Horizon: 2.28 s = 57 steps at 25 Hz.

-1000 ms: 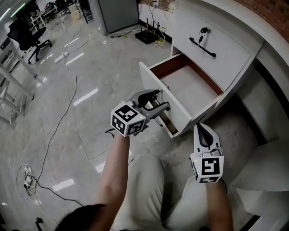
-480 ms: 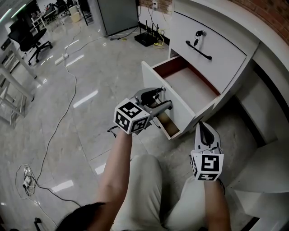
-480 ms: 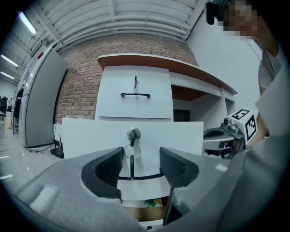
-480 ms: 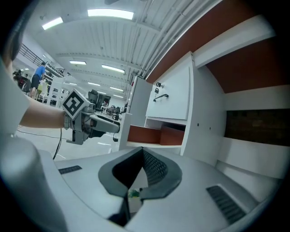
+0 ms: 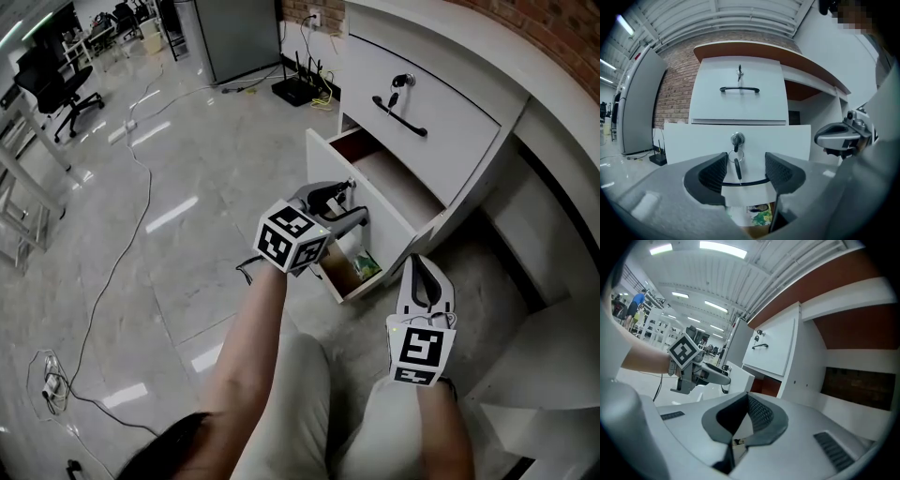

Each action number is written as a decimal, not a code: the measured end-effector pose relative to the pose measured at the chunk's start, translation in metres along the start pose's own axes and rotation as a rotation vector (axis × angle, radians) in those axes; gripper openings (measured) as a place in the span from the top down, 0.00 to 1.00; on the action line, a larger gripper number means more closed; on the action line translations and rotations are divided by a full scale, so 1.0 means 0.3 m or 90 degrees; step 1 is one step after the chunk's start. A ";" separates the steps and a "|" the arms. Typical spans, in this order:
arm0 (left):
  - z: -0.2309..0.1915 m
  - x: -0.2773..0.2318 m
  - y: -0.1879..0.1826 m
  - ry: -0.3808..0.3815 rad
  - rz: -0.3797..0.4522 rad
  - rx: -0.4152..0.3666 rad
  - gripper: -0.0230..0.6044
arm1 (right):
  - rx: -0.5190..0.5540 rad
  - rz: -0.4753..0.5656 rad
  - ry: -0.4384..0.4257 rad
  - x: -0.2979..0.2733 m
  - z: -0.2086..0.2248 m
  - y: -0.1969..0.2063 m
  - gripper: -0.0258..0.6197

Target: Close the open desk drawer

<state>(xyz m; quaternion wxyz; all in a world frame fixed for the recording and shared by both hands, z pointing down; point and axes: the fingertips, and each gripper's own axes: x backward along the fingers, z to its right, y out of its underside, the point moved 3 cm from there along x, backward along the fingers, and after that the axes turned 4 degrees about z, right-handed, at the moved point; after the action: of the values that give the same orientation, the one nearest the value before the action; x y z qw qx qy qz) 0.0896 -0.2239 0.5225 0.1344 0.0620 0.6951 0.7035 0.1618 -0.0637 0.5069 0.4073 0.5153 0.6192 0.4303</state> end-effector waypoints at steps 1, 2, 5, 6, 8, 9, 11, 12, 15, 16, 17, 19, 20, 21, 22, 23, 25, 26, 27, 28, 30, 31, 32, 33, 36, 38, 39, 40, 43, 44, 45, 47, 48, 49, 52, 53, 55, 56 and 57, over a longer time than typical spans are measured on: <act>0.000 -0.012 -0.001 -0.001 0.002 0.000 0.57 | 0.007 -0.005 0.007 -0.007 0.011 -0.005 0.94; -0.001 -0.022 -0.003 -0.003 0.004 -0.001 0.57 | 0.010 -0.010 0.015 -0.015 0.025 -0.009 0.94; -0.002 -0.052 -0.007 -0.004 0.008 -0.004 0.57 | 0.001 -0.017 0.055 -0.035 0.072 -0.031 0.94; -0.003 -0.062 -0.008 -0.004 0.008 -0.004 0.57 | 0.001 -0.013 0.069 -0.039 0.085 -0.043 0.94; -0.005 -0.085 -0.009 -0.005 0.008 -0.004 0.57 | 0.007 -0.003 0.090 -0.045 0.100 -0.070 0.94; -0.006 -0.096 -0.009 -0.004 0.006 -0.003 0.57 | 0.010 0.000 0.094 -0.046 0.100 -0.082 0.94; -0.007 -0.121 -0.010 -0.004 0.000 -0.005 0.57 | 0.012 0.001 0.093 -0.047 0.091 -0.097 0.94; -0.007 -0.133 -0.011 -0.003 -0.005 -0.007 0.57 | 0.013 -0.001 0.092 -0.046 0.086 -0.100 0.94; -0.013 -0.171 -0.016 0.000 -0.022 -0.011 0.57 | 0.018 -0.013 0.085 -0.046 0.069 -0.104 0.94; -0.016 -0.183 -0.018 0.001 -0.026 -0.012 0.57 | 0.019 -0.017 0.082 -0.048 0.063 -0.104 0.94; -0.020 -0.195 -0.019 0.001 -0.029 -0.012 0.57 | 0.020 -0.022 0.080 -0.051 0.056 -0.103 0.94; -0.023 -0.219 -0.021 0.002 -0.036 -0.013 0.57 | 0.017 -0.031 0.077 -0.057 0.040 -0.098 0.94; -0.023 -0.231 -0.024 0.003 -0.038 -0.014 0.57 | 0.016 -0.037 0.077 -0.060 0.032 -0.095 0.94; -0.022 -0.242 -0.028 0.003 -0.040 -0.013 0.57 | 0.015 -0.042 0.079 -0.064 0.025 -0.093 0.94; -0.022 -0.252 -0.034 0.002 -0.039 -0.012 0.57 | 0.014 -0.046 0.080 -0.069 0.018 -0.091 0.94; -0.023 -0.260 -0.041 0.002 -0.038 -0.011 0.57 | 0.011 -0.051 0.080 -0.075 0.013 -0.088 0.94; -0.026 -0.271 -0.048 0.002 -0.038 -0.012 0.57 | 0.002 -0.062 0.082 -0.090 0.009 -0.079 0.94; -0.027 -0.274 -0.049 0.003 -0.039 -0.012 0.57 | -0.005 -0.069 0.086 -0.098 0.009 -0.072 0.94; -0.029 -0.278 -0.047 0.005 -0.039 -0.011 0.57 | -0.013 -0.077 0.091 -0.106 0.010 -0.064 0.94; -0.033 -0.283 -0.045 0.007 -0.042 -0.011 0.57 | -0.022 -0.084 0.096 -0.114 0.010 -0.056 0.94; -0.042 -0.294 -0.041 0.009 -0.052 -0.012 0.57 | -0.033 -0.095 0.103 -0.126 0.007 -0.048 0.94; -0.045 -0.302 -0.041 0.010 -0.059 -0.013 0.57 | -0.036 -0.097 0.105 -0.130 0.006 -0.049 0.94; -0.046 -0.310 -0.043 0.010 -0.065 -0.014 0.57 | -0.036 -0.098 0.106 -0.131 0.005 -0.053 0.94; -0.045 -0.319 -0.045 0.012 -0.070 -0.015 0.57 | -0.034 -0.098 0.107 -0.131 0.006 -0.058 0.94; -0.047 -0.332 -0.047 0.023 -0.073 -0.011 0.54 | -0.028 -0.098 0.111 -0.132 0.013 -0.068 0.94; -0.047 -0.333 -0.048 0.024 -0.065 -0.009 0.54 | -0.026 -0.102 0.111 -0.137 0.016 -0.063 0.94; -0.046 -0.333 -0.048 0.024 -0.060 -0.008 0.54 | -0.025 -0.104 0.111 -0.141 0.013 -0.058 0.94; -0.047 -0.333 -0.047 0.024 -0.055 -0.007 0.54 | -0.023 -0.107 0.109 -0.146 0.006 -0.053 0.94; -0.048 -0.327 -0.046 0.011 -0.043 -0.011 0.53 | -0.020 -0.112 0.101 -0.159 -0.026 -0.037 0.94; -0.045 -0.321 -0.046 -0.002 -0.040 -0.021 0.53 | -0.021 -0.114 0.099 -0.161 -0.034 -0.032 0.94; -0.041 -0.313 -0.047 -0.016 -0.033 -0.033 0.53 | -0.022 -0.116 0.097 -0.161 -0.039 -0.027 0.94; -0.022 -0.288 -0.058 -0.033 -0.004 -0.045 0.53 | -0.020 -0.118 0.095 -0.159 -0.043 -0.020 0.94; -0.010 -0.273 -0.066 -0.038 0.014 -0.044 0.53 | -0.017 -0.118 0.093 -0.156 -0.044 -0.018 0.94; 0.002 -0.257 -0.073 -0.044 0.030 -0.047 0.53 | -0.015 -0.118 0.091 -0.152 -0.045 -0.018 0.94; 0.034 -0.202 -0.087 -0.061 0.051 -0.067 0.53 | -0.018 -0.111 0.080 -0.144 -0.049 -0.031 0.94; 0.045 -0.183 -0.091 -0.065 0.057 -0.070 0.53 | -0.019 -0.108 0.075 -0.139 -0.049 -0.039 0.94; 0.070 -0.142 -0.098 -0.073 0.070 -0.072 0.56 | -0.015 -0.099 0.065 -0.127 -0.046 -0.048 0.94; 0.082 -0.120 -0.102 -0.080 0.077 -0.071 0.61 | -0.011 -0.094 0.060 -0.121 -0.043 -0.049 0.94; 0.094 -0.098 -0.105 -0.087 0.085 -0.069 0.66 | -0.009 -0.089 0.055 -0.115 -0.040 -0.050 0.94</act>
<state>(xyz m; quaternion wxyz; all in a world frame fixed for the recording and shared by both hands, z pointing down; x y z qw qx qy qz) 0.1286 -0.2050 0.4947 0.1377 0.1488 0.6395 0.7416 0.1508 -0.1006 0.4984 0.4127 0.4490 0.6678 0.4268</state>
